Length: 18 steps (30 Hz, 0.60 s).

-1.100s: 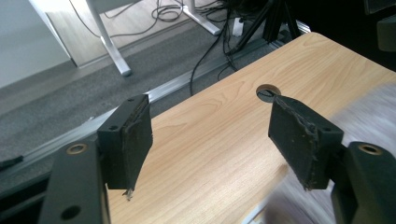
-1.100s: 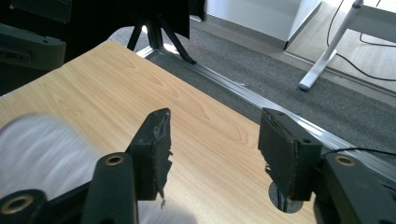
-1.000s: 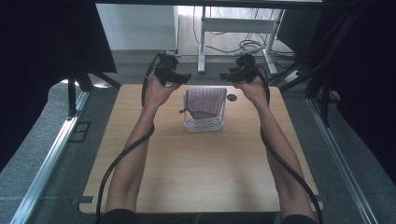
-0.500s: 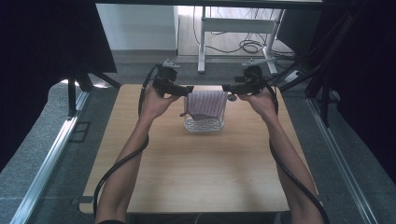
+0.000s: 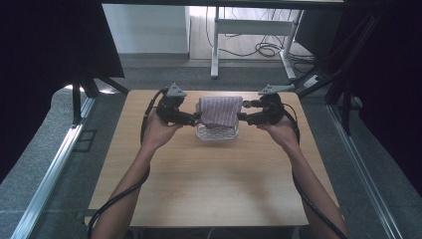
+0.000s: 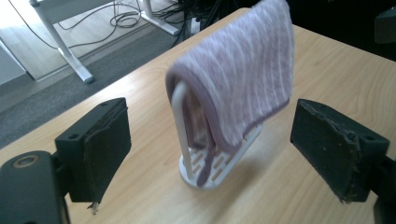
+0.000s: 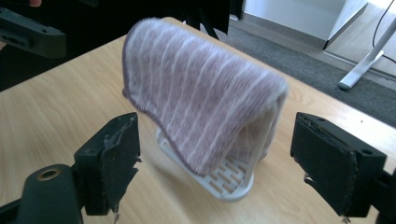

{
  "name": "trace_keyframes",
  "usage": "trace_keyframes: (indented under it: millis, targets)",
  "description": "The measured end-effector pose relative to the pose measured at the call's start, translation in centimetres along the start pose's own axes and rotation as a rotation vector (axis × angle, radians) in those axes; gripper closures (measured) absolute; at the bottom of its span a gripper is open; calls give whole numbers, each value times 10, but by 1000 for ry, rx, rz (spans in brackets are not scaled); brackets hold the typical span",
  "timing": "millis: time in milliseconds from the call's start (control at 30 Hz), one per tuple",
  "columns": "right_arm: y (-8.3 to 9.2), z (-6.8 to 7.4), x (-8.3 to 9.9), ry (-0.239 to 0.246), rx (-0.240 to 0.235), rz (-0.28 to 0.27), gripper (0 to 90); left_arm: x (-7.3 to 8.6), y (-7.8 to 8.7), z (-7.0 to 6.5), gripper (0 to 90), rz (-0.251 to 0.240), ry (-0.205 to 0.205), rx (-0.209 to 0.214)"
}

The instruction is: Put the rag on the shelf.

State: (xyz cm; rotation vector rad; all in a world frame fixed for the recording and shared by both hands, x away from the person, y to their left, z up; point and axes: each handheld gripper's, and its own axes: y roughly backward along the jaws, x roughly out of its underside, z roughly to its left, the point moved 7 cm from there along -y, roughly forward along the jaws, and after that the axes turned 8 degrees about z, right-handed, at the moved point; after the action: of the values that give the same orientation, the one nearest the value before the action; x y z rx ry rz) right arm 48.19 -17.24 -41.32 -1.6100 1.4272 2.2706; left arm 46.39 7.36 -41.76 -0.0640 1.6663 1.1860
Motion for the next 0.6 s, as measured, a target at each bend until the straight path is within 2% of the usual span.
trace_keyframes:
  millis: [133,300,333,367,433,533,600]
  targets:
    - [0,8,15,-14,-17,-4,142,21,0,-8,114,5,11,16]
    - [-4,18,42,-17,-18,26,135,50,-3,-20,104,22,8,21]
    - [-6,20,48,-19,-20,29,133,50,-3,-20,103,22,8,21]
    - [-7,22,53,-20,-18,34,132,63,-5,-24,103,34,3,22]
    - [-9,26,65,-19,-14,48,117,75,-7,-29,102,42,5,12]
    - [-13,29,81,-34,-18,59,101,93,-11,-37,102,48,19,25]
    - [-17,30,93,-43,-16,69,87,105,-14,-41,102,61,12,19]
